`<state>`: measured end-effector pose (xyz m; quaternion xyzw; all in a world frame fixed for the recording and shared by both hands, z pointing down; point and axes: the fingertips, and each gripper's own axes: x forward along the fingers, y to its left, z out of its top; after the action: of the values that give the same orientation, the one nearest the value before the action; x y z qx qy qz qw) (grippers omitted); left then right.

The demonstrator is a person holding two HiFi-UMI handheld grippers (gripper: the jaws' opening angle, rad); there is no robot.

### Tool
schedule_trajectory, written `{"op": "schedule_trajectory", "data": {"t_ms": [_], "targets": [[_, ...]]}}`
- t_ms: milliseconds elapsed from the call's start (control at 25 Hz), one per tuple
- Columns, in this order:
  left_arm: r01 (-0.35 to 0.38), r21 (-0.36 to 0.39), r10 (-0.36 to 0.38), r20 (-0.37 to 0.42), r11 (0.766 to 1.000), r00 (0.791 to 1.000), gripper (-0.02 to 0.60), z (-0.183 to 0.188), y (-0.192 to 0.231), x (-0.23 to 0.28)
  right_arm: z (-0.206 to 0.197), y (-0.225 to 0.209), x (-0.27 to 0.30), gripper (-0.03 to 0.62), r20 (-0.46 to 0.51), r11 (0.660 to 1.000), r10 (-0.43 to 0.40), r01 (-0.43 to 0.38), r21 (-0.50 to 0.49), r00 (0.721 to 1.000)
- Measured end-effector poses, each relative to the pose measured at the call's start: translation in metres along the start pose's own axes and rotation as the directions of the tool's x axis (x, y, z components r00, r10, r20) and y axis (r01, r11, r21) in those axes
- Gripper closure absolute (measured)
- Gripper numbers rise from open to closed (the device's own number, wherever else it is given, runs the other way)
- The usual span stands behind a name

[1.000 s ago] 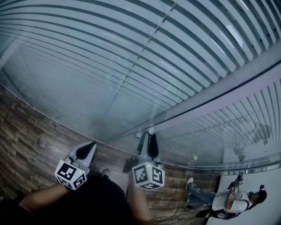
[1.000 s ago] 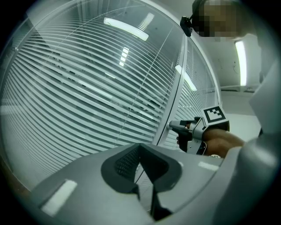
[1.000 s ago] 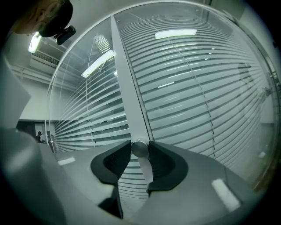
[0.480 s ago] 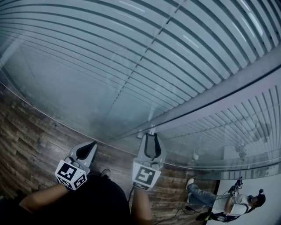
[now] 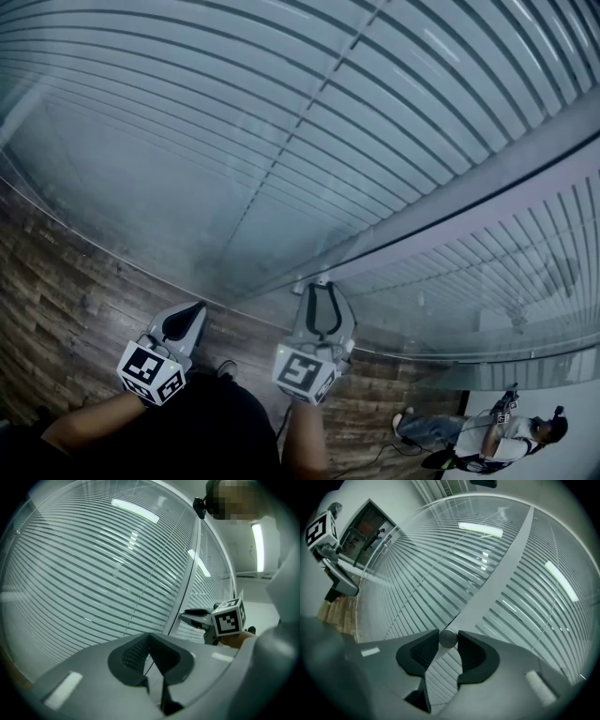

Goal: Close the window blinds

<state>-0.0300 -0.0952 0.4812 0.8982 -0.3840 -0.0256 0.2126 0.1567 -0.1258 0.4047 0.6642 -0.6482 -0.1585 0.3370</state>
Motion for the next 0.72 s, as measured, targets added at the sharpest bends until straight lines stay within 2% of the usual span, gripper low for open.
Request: {"op": "schedule_trajectory", "data": {"t_ms": [120, 160, 200, 280, 320, 480, 600, 720], "targets": [[-0.01, -0.015, 0.01, -0.003, 1.0, 1.0, 0.58, -0.002, 0.003, -0.001, 0.001, 0.0, 0.001, 0.462, 0.028, 1.0, 0.023, -0.023, 0.002, 0.999], [-0.012, -0.017, 0.012, -0.004, 1.0, 1.0, 0.58, -0.003, 0.004, -0.002, 0.002, 0.0, 0.001, 0.459, 0.05, 0.998, 0.039, -0.042, 0.056, 0.998], [-0.012, -0.017, 0.012, -0.005, 1.0, 1.0, 0.58, -0.004, 0.004, -0.003, 0.002, -0.001, 0.0, 0.457, 0.082, 0.986, 0.057, -0.069, 0.153, 0.995], [-0.011, -0.014, 0.011, -0.005, 1.0, 1.0, 0.58, -0.006, 0.003, -0.004, 0.003, -0.004, -0.002, 0.453, 0.151, 0.915, 0.086, -0.138, 0.379, 0.985], [-0.012, -0.012, 0.012, -0.005, 1.0, 1.0, 0.58, -0.006, 0.003, -0.004, 0.002, -0.006, -0.003, 0.451, 0.177, 0.879, 0.094, -0.165, 0.447, 0.98], [-0.02, -0.017, 0.02, -0.01, 1.0, 1.0, 0.58, -0.004, 0.003, -0.002, -0.003, -0.007, -0.003, 0.393, 0.182, 0.828, 0.086, -0.172, 0.534, 0.979], [-0.022, -0.019, 0.022, -0.014, 1.0, 1.0, 0.58, -0.004, 0.007, -0.003, -0.008, -0.01, -0.003, 0.395, 0.18, 0.73, 0.055, -0.162, 0.664, 0.982], [-0.019, -0.024, 0.018, -0.027, 1.0, 0.999, 0.58, -0.009, 0.012, -0.001, -0.016, -0.002, 0.002, 0.401, 0.169, 0.643, 0.066, -0.171, 0.747, 0.983]]}}
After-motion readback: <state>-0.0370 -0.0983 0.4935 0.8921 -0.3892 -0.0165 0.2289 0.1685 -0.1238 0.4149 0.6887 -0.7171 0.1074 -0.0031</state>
